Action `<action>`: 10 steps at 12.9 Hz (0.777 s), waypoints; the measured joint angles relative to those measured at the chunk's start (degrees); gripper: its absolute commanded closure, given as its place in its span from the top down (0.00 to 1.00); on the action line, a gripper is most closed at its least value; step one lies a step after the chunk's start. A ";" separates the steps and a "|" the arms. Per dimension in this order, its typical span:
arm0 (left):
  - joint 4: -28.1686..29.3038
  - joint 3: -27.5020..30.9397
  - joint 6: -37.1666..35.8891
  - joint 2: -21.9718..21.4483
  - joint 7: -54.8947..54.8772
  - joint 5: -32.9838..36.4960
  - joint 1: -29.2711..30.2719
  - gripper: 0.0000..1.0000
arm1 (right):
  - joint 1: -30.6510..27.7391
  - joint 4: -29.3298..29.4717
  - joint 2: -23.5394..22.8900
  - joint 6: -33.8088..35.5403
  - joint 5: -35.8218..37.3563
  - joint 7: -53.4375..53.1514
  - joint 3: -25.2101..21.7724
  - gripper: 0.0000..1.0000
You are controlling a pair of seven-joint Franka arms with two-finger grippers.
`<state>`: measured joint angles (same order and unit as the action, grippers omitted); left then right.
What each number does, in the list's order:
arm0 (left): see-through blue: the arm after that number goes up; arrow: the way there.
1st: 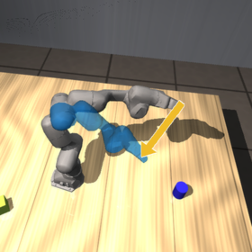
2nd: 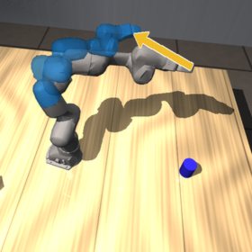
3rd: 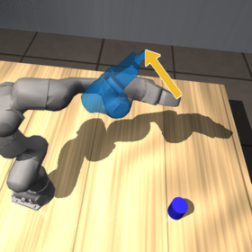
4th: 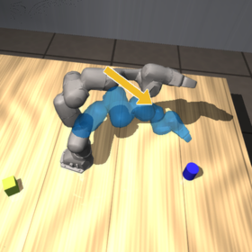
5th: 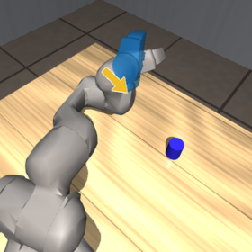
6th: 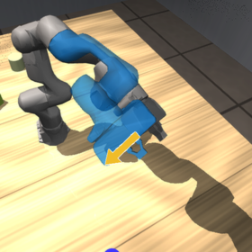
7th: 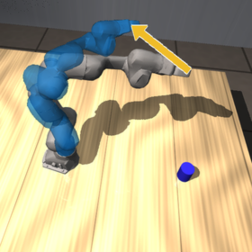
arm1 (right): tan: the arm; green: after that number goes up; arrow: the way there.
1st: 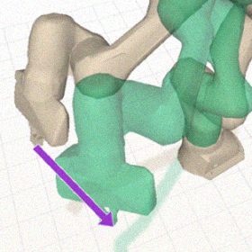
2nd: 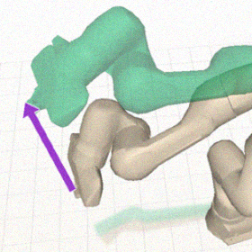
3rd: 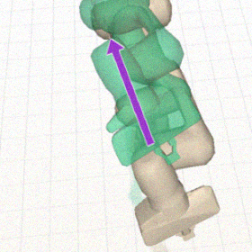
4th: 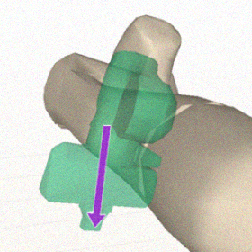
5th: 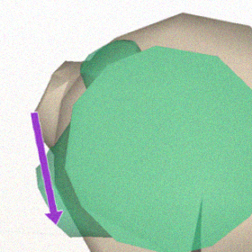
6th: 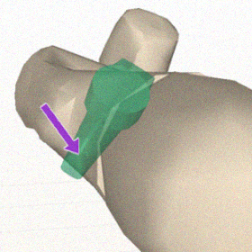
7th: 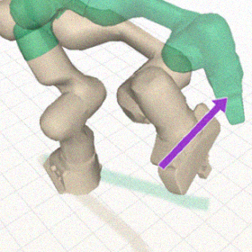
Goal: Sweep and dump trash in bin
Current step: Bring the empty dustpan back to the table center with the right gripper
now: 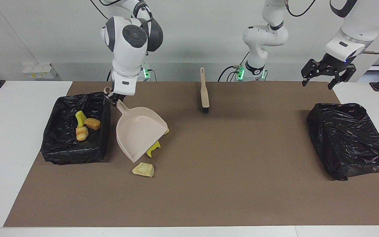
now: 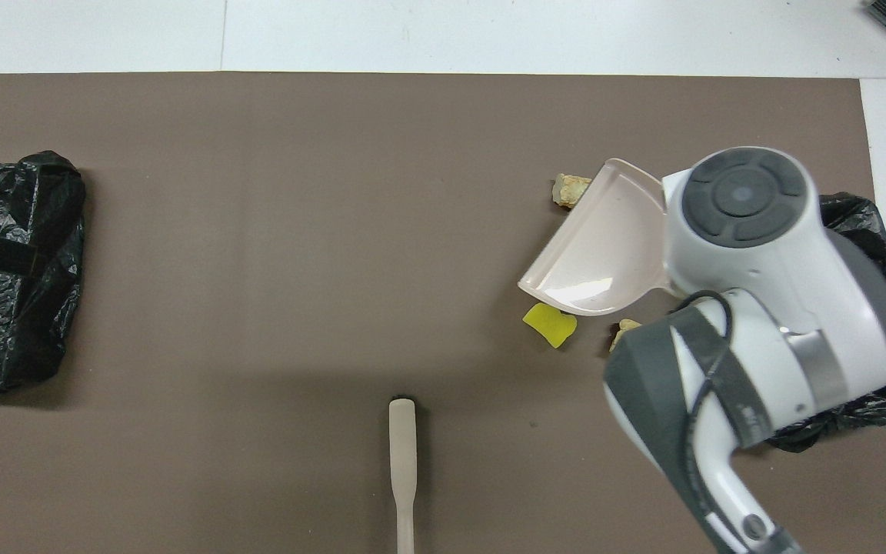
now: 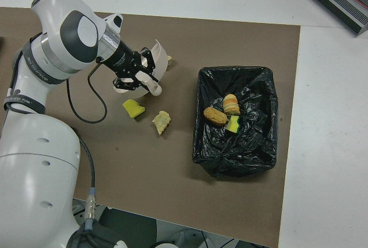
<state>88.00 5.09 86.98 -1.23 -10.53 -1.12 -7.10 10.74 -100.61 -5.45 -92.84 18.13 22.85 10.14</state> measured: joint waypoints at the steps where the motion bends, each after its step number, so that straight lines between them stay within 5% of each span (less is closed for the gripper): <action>1: 0.00 0.00 0.00 0.00 0.00 0.00 0.00 1.00 | 1.25 1.17 -1.92 -1.28 -3.04 -4.65 0.01 0.00; 10: 0.00 0.00 -0.01 0.00 0.00 0.00 0.00 1.00 | 16.40 18.73 -22.54 -9.65 -9.01 -47.96 -0.03 0.00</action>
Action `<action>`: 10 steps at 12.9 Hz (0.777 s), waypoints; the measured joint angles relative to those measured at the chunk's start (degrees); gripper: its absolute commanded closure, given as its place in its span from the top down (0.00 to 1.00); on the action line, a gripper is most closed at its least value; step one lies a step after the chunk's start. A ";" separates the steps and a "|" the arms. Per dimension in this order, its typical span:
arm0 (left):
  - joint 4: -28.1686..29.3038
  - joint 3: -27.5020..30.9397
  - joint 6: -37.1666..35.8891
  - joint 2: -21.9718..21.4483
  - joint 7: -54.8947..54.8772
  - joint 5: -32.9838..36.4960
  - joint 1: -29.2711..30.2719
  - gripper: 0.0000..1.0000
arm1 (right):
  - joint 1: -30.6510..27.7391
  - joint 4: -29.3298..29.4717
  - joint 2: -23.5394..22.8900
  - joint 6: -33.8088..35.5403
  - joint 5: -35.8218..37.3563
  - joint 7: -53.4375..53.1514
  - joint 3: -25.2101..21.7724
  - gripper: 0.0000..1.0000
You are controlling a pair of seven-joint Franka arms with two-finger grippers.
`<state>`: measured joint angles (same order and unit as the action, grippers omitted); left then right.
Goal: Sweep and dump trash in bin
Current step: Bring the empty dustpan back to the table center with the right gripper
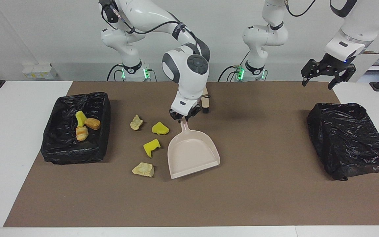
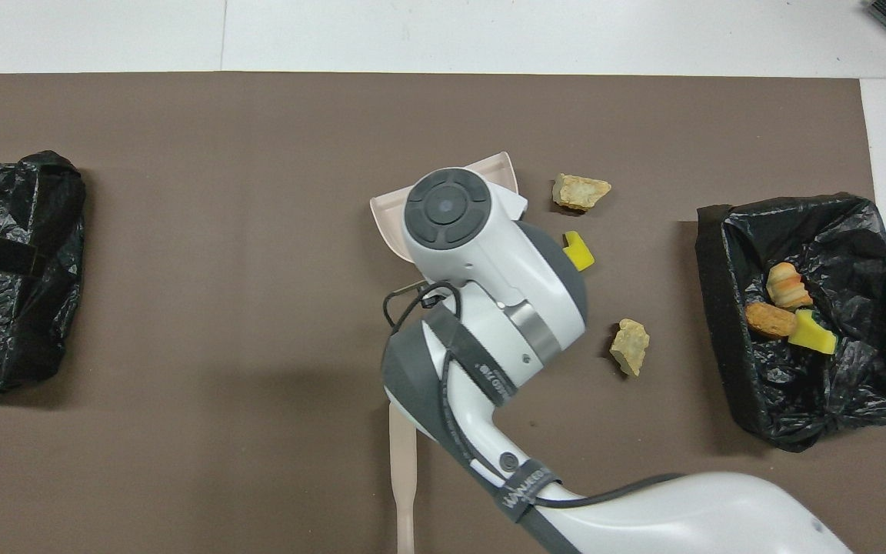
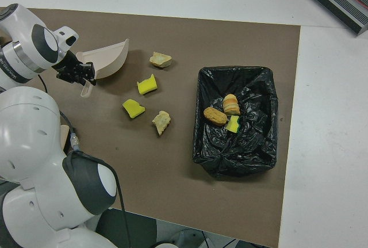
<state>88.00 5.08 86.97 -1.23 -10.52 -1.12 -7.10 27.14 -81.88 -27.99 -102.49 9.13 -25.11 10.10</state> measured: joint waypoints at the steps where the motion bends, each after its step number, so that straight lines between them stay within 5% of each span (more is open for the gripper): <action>1: 0.00 0.00 0.00 0.00 0.00 0.00 0.00 1.00 | 1.15 2.76 -2.77 -1.27 0.00 -2.84 -0.03 0.00; 4: 0.00 0.00 0.01 0.00 0.00 0.00 0.00 1.00 | 2.10 7.95 -8.33 -6.78 -1.81 -8.13 -0.05 0.00; 5: 0.00 0.00 0.00 0.00 0.00 0.00 0.00 1.00 | 2.37 8.35 -9.15 -7.64 -2.14 -9.35 -0.06 0.18; 6: 0.00 0.00 -0.01 0.00 0.00 0.00 0.00 1.00 | 2.54 8.37 -9.56 -8.57 -2.32 -10.68 -0.07 0.99; 10: 0.00 0.00 -0.01 0.00 0.00 0.00 0.00 1.00 | 1.78 8.81 -9.15 -10.36 -2.69 -11.75 -0.30 1.00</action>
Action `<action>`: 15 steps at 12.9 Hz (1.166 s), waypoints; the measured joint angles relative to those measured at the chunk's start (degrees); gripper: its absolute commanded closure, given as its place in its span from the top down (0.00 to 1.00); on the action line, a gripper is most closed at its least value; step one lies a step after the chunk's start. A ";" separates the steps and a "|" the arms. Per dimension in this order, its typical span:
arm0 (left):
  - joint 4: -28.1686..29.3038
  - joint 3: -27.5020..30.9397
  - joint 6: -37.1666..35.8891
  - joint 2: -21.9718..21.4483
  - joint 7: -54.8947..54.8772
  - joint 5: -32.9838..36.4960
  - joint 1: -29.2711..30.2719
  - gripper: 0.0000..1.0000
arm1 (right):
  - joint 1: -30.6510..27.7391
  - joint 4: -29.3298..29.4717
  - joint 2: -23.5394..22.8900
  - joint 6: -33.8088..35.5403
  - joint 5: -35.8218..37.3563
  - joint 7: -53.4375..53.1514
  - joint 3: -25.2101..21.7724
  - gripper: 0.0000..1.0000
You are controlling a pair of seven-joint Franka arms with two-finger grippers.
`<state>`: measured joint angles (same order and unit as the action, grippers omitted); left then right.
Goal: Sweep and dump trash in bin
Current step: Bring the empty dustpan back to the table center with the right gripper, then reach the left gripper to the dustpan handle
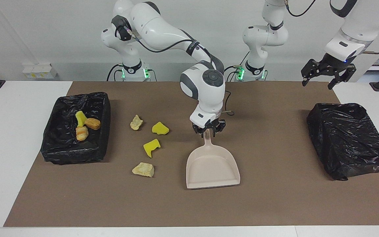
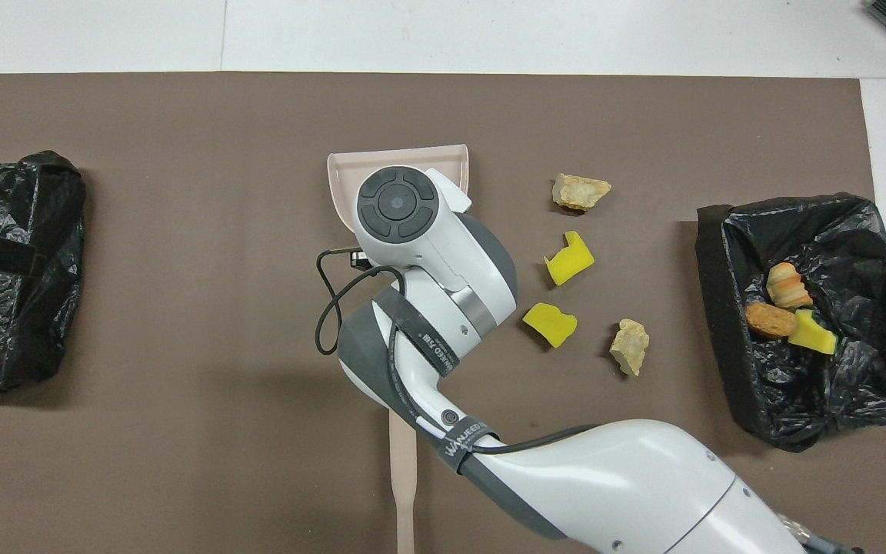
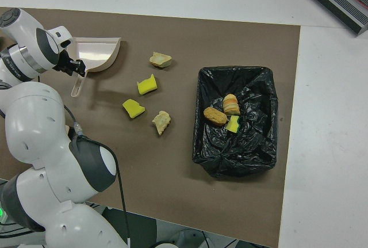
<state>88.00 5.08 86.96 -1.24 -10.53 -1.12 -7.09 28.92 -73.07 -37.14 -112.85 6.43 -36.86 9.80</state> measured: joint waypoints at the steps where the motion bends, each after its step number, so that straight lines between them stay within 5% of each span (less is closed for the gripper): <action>1: 0.00 0.00 0.00 0.00 0.00 0.00 0.00 1.00 | -0.48 -0.02 0.70 0.34 -0.06 0.00 -0.02 1.00; 7: 0.00 -0.07 0.00 -0.01 -0.02 0.00 0.00 1.00 | -1.38 -6.75 10.39 6.70 -5.91 0.01 0.01 1.00; 11: 0.00 -0.09 0.00 -0.01 -0.02 0.00 0.00 1.00 | 0.41 -24.27 25.05 7.63 -11.03 0.01 0.29 1.00; 15: 0.29 -0.77 0.94 0.02 -0.01 -0.18 -0.08 1.00 | 6.29 -44.22 36.13 -1.54 -15.97 -0.37 0.38 1.00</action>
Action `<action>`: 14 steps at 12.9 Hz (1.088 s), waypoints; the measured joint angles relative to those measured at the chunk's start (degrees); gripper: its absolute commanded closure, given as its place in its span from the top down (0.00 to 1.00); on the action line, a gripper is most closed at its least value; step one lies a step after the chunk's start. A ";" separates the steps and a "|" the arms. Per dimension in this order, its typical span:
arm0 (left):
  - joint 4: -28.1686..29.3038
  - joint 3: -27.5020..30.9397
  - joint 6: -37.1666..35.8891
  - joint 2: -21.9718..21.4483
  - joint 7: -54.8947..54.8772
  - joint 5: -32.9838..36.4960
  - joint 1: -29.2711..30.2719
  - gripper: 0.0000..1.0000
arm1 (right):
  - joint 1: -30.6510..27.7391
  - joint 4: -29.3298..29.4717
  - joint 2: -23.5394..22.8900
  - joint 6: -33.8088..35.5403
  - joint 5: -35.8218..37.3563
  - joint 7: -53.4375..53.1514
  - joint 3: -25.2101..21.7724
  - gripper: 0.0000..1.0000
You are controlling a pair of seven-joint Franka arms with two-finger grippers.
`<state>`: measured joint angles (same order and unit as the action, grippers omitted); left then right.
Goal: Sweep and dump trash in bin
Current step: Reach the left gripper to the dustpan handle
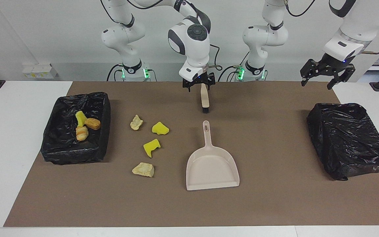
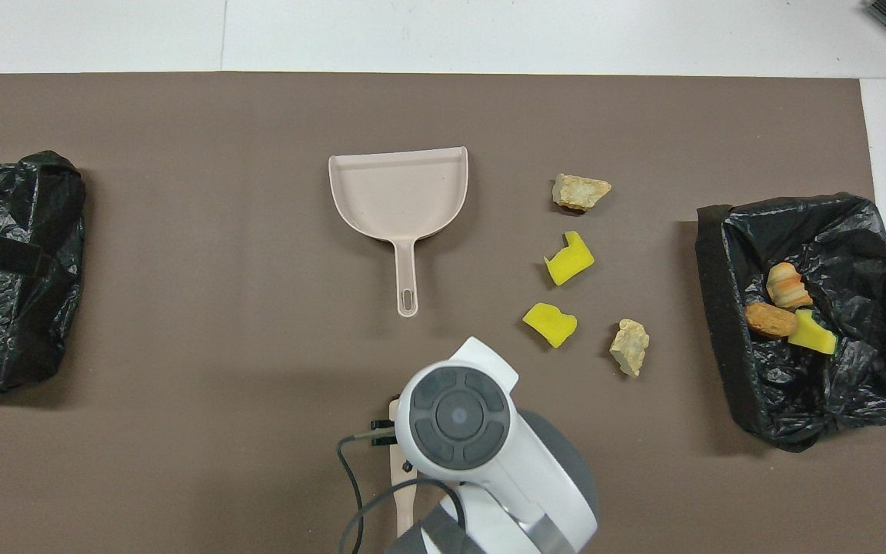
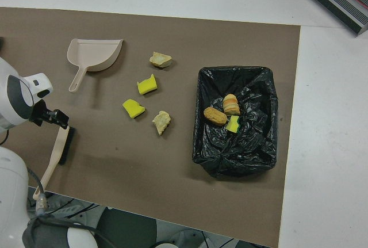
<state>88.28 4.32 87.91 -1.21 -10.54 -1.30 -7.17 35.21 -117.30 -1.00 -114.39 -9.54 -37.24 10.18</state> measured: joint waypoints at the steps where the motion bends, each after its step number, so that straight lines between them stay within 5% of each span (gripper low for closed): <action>1: 0.79 -0.69 2.60 0.15 0.00 -0.23 -0.47 1.00 | 1.68 -2.63 1.76 -0.68 -0.55 -1.91 0.00 1.00; 5: 4.53 -1.58 15.02 2.04 6.18 -0.35 -7.92 1.00 | 9.66 -6.68 1.63 -3.99 -0.63 -11.03 0.06 0.87; 11: 7.17 -1.73 15.99 3.41 13.03 -0.39 -15.27 1.00 | 11.80 -10.08 -2.26 -9.81 -0.64 -12.83 0.02 0.69; 14: 8.81 -1.83 21.65 8.94 22.86 -0.16 -21.77 1.00 | 12.14 -10.07 -2.26 -9.74 -1.32 -12.83 0.02 0.65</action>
<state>97.09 2.48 109.56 7.73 12.32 -1.46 -28.94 47.35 -127.37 -3.26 -124.13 -10.87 -50.06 10.20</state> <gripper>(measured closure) 0.000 0.335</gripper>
